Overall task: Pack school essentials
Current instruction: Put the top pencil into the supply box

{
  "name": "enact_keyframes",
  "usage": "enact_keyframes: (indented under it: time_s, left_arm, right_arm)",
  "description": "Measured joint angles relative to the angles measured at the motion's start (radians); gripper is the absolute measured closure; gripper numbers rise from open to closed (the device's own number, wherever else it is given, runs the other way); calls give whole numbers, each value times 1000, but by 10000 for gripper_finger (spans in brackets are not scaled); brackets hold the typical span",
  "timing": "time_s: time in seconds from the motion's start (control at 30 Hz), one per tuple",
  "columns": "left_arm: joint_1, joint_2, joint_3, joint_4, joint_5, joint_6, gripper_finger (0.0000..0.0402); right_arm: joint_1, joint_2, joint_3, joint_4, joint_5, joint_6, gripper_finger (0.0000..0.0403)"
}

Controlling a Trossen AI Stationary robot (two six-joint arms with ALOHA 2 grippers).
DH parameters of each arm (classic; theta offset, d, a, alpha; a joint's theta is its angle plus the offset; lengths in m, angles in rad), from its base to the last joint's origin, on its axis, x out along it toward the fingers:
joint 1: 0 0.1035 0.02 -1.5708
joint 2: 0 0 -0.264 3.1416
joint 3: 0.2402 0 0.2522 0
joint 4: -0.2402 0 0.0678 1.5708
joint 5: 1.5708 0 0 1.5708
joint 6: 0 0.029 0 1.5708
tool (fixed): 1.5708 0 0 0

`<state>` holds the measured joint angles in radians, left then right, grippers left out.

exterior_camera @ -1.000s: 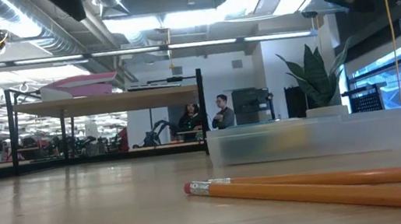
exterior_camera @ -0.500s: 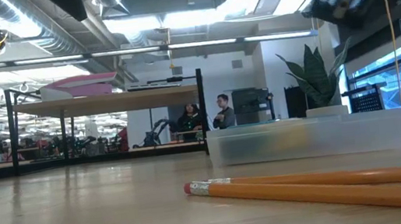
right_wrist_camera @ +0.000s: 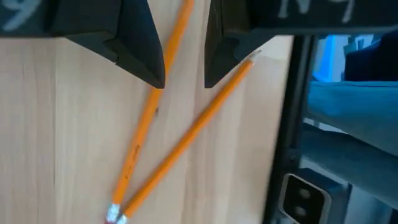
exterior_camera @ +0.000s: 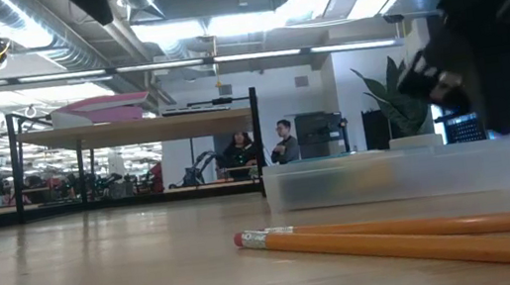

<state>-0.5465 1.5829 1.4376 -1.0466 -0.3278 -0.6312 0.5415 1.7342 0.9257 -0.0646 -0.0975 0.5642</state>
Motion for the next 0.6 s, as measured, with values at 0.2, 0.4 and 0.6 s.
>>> enact_keyframes:
  time_s: [0.2, 0.4, 0.6]
  left_arm:
    - [0, 0, 0, 0, 4, 13, 12]
    - [0, 0, 0, 2, 4, 14, 12]
    - [0, 1, 0, 9, 4, 14, 12]
  right_arm:
    - [0, 56, 0, 36, 10, 6, 288]
    - [2, 76, 0, 55, 26, -24, 288]
    - [6, 78, 0, 47, 83, -33, 288]
